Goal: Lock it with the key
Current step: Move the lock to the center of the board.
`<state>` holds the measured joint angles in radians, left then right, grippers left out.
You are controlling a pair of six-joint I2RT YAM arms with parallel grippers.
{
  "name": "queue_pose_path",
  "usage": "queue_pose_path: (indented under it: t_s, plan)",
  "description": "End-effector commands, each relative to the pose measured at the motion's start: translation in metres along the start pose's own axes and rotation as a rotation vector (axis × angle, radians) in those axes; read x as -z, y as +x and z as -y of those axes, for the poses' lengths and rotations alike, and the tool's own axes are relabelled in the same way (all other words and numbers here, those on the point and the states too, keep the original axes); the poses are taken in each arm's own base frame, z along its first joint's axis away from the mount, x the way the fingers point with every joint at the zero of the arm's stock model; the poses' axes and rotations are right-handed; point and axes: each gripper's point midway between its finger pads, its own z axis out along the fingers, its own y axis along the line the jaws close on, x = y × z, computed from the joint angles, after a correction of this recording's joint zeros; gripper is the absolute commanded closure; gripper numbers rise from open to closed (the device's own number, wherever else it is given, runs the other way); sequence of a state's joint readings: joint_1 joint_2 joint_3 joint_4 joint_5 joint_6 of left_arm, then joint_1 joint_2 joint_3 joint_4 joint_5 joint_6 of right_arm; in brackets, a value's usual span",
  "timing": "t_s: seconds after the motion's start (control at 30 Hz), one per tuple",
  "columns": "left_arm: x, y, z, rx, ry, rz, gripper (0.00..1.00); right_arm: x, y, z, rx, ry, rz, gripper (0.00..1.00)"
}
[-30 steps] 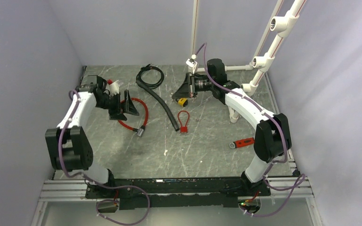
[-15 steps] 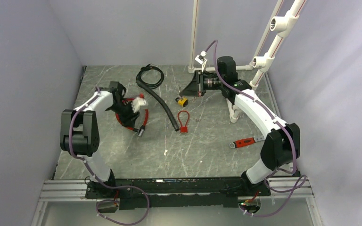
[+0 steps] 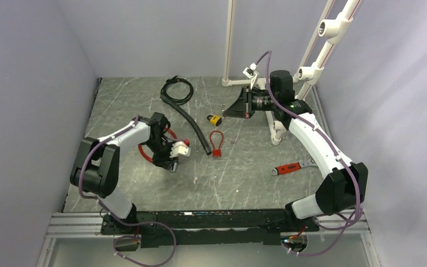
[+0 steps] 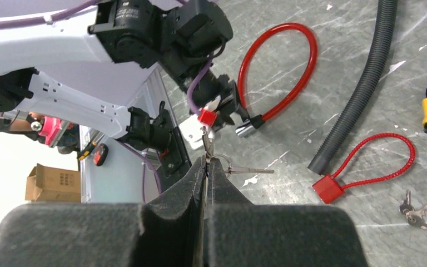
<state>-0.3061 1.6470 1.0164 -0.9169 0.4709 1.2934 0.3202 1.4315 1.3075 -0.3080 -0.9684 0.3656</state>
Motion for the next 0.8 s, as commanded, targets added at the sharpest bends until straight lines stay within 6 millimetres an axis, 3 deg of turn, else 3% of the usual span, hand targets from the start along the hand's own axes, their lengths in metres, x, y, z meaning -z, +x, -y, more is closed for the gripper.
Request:
queue_pose_path:
  t_s: [0.0, 0.13, 0.23, 0.6, 0.77]
  plan:
    - [-0.008, -0.040, 0.046, -0.039, 0.125, 0.078, 0.64, 0.015, -0.008, -0.007, 0.065, 0.019, 0.039, 1.00]
    - [-0.038, -0.083, 0.062, -0.061, 0.139, 0.060, 0.69, 0.026, -0.016, -0.004, 0.059, 0.032, 0.064, 1.00]
    - [-0.057, -0.117, 0.071, 0.016, 0.164, 0.077, 0.70, 0.034, -0.024, -0.002, 0.069, 0.047, 0.084, 1.00]
    - [-0.115, -0.222, 0.041, 0.038, 0.078, 0.198, 0.66, 0.070, -0.041, 0.004, 0.063, 0.094, 0.160, 1.00]
    - [-0.128, -0.251, 0.047, -0.008, 0.132, 0.239, 0.63, 0.083, -0.051, 0.002, 0.060, 0.109, 0.190, 1.00]
